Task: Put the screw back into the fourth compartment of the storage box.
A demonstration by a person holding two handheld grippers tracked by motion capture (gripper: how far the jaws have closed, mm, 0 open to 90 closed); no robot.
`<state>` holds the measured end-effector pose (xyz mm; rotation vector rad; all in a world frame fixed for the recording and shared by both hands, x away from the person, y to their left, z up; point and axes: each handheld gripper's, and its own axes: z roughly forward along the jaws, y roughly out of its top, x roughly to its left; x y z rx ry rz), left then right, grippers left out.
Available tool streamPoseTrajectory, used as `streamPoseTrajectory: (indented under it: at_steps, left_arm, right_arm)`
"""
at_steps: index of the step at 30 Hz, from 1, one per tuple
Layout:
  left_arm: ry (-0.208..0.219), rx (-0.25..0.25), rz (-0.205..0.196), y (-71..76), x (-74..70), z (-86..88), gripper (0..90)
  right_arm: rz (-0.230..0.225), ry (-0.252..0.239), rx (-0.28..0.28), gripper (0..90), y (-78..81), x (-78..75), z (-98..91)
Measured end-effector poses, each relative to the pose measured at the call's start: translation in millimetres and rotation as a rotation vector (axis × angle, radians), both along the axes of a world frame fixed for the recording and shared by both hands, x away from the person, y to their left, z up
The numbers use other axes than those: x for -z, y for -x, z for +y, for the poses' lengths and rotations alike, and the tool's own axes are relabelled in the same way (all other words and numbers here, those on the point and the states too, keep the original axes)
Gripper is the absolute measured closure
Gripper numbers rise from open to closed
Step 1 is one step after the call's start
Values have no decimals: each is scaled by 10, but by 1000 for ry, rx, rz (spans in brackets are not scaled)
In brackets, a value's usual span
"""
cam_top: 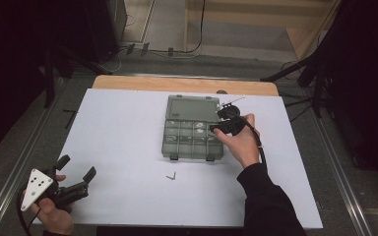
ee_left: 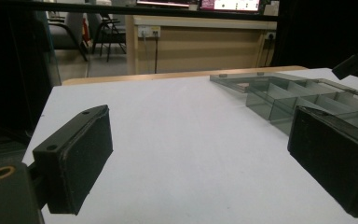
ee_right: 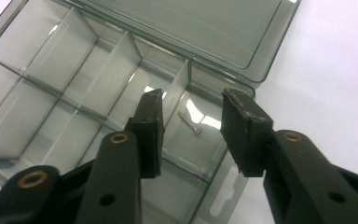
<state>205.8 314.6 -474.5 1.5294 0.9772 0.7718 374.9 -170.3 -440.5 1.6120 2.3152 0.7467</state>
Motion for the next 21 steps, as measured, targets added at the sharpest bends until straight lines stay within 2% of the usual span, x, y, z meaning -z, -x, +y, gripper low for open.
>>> streamPoseTrajectory:
  at_steps: [8, 12, 14, 21]
  left_arm:
    - [-2, 2, 0, 0, 0, -9, 65]
    - [-1, 1, 0, 1, -1, -10, 65]
    - [-3, 2, 0, 1, -2, -10, 65]
    - [-4, 3, 1, -2, 0, -12, 65]
  right_arm:
    - [-25, -63, -22, 546, 215, -51, -37]
    - [-45, -55, -43, 500, 356, -83, -2]
    - [-51, -60, -60, 494, 463, -111, 39]
    - [-53, -61, -93, 495, 671, -141, 163]
